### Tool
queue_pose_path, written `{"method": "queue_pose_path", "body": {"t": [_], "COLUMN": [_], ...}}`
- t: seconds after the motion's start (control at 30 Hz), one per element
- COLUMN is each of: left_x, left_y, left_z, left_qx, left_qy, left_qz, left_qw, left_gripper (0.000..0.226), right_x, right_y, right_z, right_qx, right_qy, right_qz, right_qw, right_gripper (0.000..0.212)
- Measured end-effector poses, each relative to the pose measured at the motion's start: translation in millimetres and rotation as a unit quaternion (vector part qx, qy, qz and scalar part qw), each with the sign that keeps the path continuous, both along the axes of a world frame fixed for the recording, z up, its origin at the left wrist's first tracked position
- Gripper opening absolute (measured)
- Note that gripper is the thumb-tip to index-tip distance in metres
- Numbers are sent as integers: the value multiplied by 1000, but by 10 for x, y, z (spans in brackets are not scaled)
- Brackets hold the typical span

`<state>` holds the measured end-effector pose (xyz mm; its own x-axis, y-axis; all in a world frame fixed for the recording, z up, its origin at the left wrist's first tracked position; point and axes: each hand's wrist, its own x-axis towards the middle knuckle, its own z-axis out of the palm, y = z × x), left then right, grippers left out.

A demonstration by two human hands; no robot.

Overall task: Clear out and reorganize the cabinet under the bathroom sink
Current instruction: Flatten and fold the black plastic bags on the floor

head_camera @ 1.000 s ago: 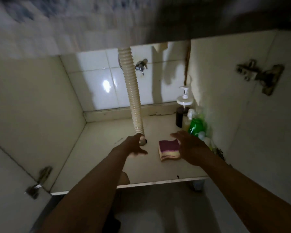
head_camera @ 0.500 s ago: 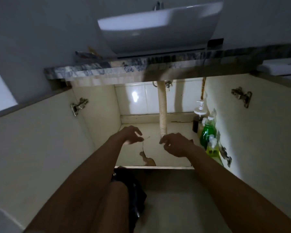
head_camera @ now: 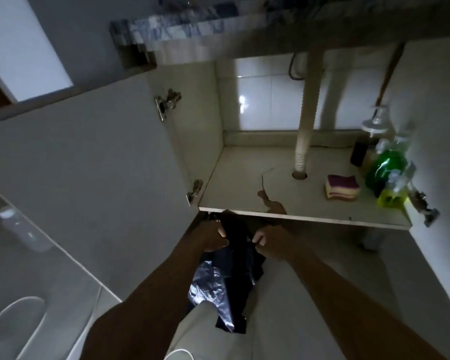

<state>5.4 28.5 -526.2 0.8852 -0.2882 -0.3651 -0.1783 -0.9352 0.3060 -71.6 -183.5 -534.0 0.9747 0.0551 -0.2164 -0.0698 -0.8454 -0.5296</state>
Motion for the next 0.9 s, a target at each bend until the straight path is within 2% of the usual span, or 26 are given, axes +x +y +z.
{"method": "queue_pose_path", "body": {"t": [0.13,0.23,0.33,0.43,0.57,0.67,0.77,0.9], "left_x": [117,146,199,258,297,369,418,397], "left_y": [354,454,465,435,403,401,351,296], "left_z": [-672,-1039,-1361,-1538,-1606,-1594,-1419,-1014], "left_qx": [6,-51,-106,-125,-148,-176,-250,-354], "left_qy": [-26,-14,-7,-42,-53,-34,18,59], "left_qz": [63,106,146,174,188,174,143,153], "left_qw": [998,993,984,976,969,968,957,921], "left_gripper": [38,37,47,35,24,25,14,18], "right_x": [-57,-49,-50,-30,-31,-51,-43,24], "right_y": [317,494,615,685,740,777,794,851], "right_z": [-655,-1039,-1315,-1518,-1636,-1629,-1551,-1375], "right_qx": [-37,-40,-40,-49,-42,-58,-54,-50], "right_qy": [12,41,74,92,97,93,67,27], "right_qz": [-30,-53,-62,-73,-72,-75,-99,-104], "right_qw": [999,997,995,992,992,991,991,993], "right_gripper": [27,42,60,68,68,68,77,84]}}
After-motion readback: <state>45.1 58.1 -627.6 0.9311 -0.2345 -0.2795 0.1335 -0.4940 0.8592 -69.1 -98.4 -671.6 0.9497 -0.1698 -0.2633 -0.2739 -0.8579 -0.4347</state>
